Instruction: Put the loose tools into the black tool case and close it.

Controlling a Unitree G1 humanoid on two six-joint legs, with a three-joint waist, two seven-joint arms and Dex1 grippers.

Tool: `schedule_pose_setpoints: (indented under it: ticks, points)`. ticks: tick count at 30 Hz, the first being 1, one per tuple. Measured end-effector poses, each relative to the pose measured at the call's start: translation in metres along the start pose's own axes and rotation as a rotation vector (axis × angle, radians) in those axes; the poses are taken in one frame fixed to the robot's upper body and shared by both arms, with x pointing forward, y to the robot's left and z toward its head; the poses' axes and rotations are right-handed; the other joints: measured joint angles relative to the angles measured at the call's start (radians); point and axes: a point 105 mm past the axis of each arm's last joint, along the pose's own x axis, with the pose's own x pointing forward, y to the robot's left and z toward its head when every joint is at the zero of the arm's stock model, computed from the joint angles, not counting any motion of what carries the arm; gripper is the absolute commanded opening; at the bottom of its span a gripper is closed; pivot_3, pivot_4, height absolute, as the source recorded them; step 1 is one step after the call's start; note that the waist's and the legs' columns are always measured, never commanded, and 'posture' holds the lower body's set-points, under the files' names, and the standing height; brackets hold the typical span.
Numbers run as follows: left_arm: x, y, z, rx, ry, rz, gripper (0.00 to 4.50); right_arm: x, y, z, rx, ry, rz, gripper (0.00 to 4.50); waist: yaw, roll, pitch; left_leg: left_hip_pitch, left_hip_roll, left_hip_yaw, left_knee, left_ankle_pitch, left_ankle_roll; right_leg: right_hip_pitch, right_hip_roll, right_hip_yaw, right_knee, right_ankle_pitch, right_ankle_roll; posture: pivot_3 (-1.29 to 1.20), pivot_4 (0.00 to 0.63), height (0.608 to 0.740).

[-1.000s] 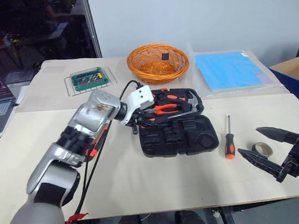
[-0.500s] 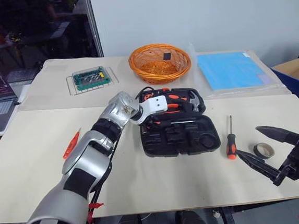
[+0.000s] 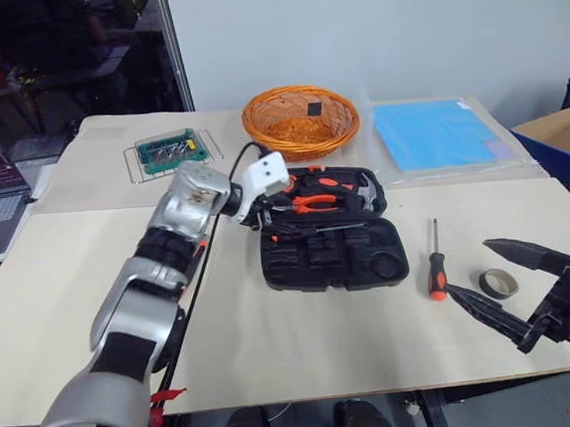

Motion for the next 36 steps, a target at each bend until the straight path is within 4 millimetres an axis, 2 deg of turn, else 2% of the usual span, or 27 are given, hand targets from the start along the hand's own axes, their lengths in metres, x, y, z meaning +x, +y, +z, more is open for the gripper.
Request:
schedule_pose_setpoints:
  ticks: [2, 3, 6, 7, 11, 16, 20, 22, 26, 28, 29, 31, 33, 35, 36]
  points:
    - [0.013, -0.009, -0.006, -0.046, -0.068, 0.029, 1.72, 0.003, 0.001, 0.0, 0.005, -0.006, 0.008, 4.5, 0.009, 0.0, 0.0, 0.0, -0.002, 0.0, 0.0, 0.0, 0.0, 0.0, 0.0, 0.0, 0.0, 0.0, 0.0, 0.0, 0.15, 0.74]
    - [0.024, -0.012, -0.01, -0.08, -0.1, 0.062, 1.21, 0.003, 0.001, 0.0, 0.006, -0.007, 0.009, 4.5, 0.013, 0.0, 0.0, -0.001, -0.002, -0.001, 0.001, 0.0, 0.0, 0.0, 0.0, 0.0, 0.0, 0.0, 0.001, 0.0, 0.15, 0.74]
    - [0.047, -0.015, -0.022, -0.129, -0.133, 0.189, 0.15, 0.004, 0.001, 0.001, 0.005, -0.016, 0.001, 4.5, 0.011, -0.001, 0.0, -0.002, -0.003, -0.001, 0.001, 0.0, 0.0, 0.0, 0.0, 0.001, 0.0, 0.002, 0.003, 0.0, 0.15, 0.74]
    - [0.051, -0.013, -0.023, -0.137, -0.135, 0.236, 0.03, 0.004, 0.001, 0.001, 0.005, -0.016, -0.001, 4.5, 0.011, -0.001, 0.0, -0.001, -0.002, -0.001, 0.001, 0.0, 0.0, 0.0, 0.001, 0.0, 0.0, 0.002, 0.003, 0.0, 0.15, 0.74]
    - [0.062, -0.004, -0.036, -0.153, -0.054, 0.406, 0.03, 0.004, 0.003, 0.001, 0.005, -0.01, -0.002, 4.5, 0.003, 0.0, 0.0, 0.0, -0.002, -0.002, 0.001, 0.0, 0.0, 0.001, 0.002, 0.0, 0.0, 0.0, 0.005, 0.0, 0.15, 0.74]
    - [0.071, -0.011, -0.05, -0.122, 0.022, 0.41, 0.03, 0.004, 0.004, 0.0, 0.007, -0.004, -0.007, 4.5, 0.003, 0.0, -0.004, 0.004, -0.002, -0.001, 0.001, 0.0, 0.0, 0.005, 0.001, 0.0, 0.0, -0.004, 0.004, 0.0, 0.15, 0.74]
    - [0.071, -0.017, -0.059, -0.083, 0.072, 0.384, 0.03, 0.002, 0.005, -0.004, 0.017, 0.017, -0.009, 4.5, 0.001, 0.001, -0.008, 0.018, -0.001, -0.001, 0.0, -0.003, -0.002, 0.018, 0.0, 0.0, -0.002, -0.008, 0.0, 0.0, 0.15, 0.74]
    - [0.072, -0.019, -0.061, -0.075, 0.054, 0.38, 0.03, 0.002, 0.0, -0.006, 0.009, 0.033, -0.044, 4.5, -0.001, 0.005, -0.013, 0.021, 0.0, 0.0, -0.001, -0.007, -0.007, 0.021, 0.0, -0.001, -0.005, -0.008, 0.0, 0.0, 0.15, 0.74]
    - [0.066, -0.029, -0.055, -0.168, -0.142, 0.337, 0.03, 0.004, -0.022, -0.018, 0.003, 0.083, -0.215, 4.5, -0.002, 0.008, -0.014, 0.016, 0.001, 0.0, -0.001, -0.007, -0.007, 0.016, -0.001, -0.001, -0.006, -0.006, -0.001, 0.0, 0.15, 0.74]
    - [0.055, -0.037, -0.042, -0.197, -0.227, 0.253, 0.55, 0.006, -0.03, -0.027, 0.012, 0.148, -0.287, 4.5, -0.005, 0.008, -0.013, 0.014, 0.001, 0.001, -0.001, -0.007, -0.007, 0.014, -0.001, 0.0, -0.006, -0.005, -0.002, 0.0, 0.15, 0.74]
    - [0.04, -0.042, -0.031, -0.204, -0.269, 0.182, 0.72, 0.009, -0.032, -0.036, 0.028, 0.219, -0.311, 4.5, -0.011, 0.009, -0.011, 0.012, 0.001, 0.001, -0.001, -0.007, -0.007, 0.012, -0.001, 0.0, -0.005, -0.005, -0.004, 0.0, 0.15, 0.74]
    - [0.005, -0.05, -0.01, -0.182, -0.321, 0.062, 1.59, 0.012, -0.033, -0.048, 0.097, 0.333, -0.321, 4.5, -0.022, 0.01, -0.011, 0.011, 0.001, 0.001, -0.001, -0.003, 0.001, 0.009, -0.001, 0.001, -0.002, -0.002, -0.011, 0.0, 0.15, 0.74]
    - [-0.02, -0.059, 0.005, -0.148, -0.332, -0.012, 2.25, 0.021, -0.034, -0.049, 0.171, 0.345, -0.312, 4.5, -0.024, 0.011, -0.011, 0.013, 0.001, 0.0, -0.002, -0.004, 0.002, 0.01, 0.0, 0.002, -0.002, -0.004, -0.01, 0.0, 0.15, 0.74]
    - [-0.037, -0.075, 0.015, -0.127, -0.308, -0.113, 2.82, 0.033, -0.04, -0.052, 0.25, 0.365, -0.326, 4.5, -0.024, 0.011, -0.01, 0.012, 0.0, 0.0, -0.002, -0.004, 0.002, 0.01, 0.0, 0.002, -0.002, -0.005, -0.009, 0.0, 0.15, 0.74]
    - [-0.042, -0.08, 0.018, -0.119, -0.299, -0.141, 3.29, 0.034, -0.043, -0.056, 0.273, 0.39, -0.339, 4.5, -0.022, 0.011, -0.01, 0.012, 0.0, 0.0, -0.002, -0.004, 0.002, 0.01, 0.0, 0.002, -0.002, -0.005, -0.008, 0.0, 0.15, 0.74]
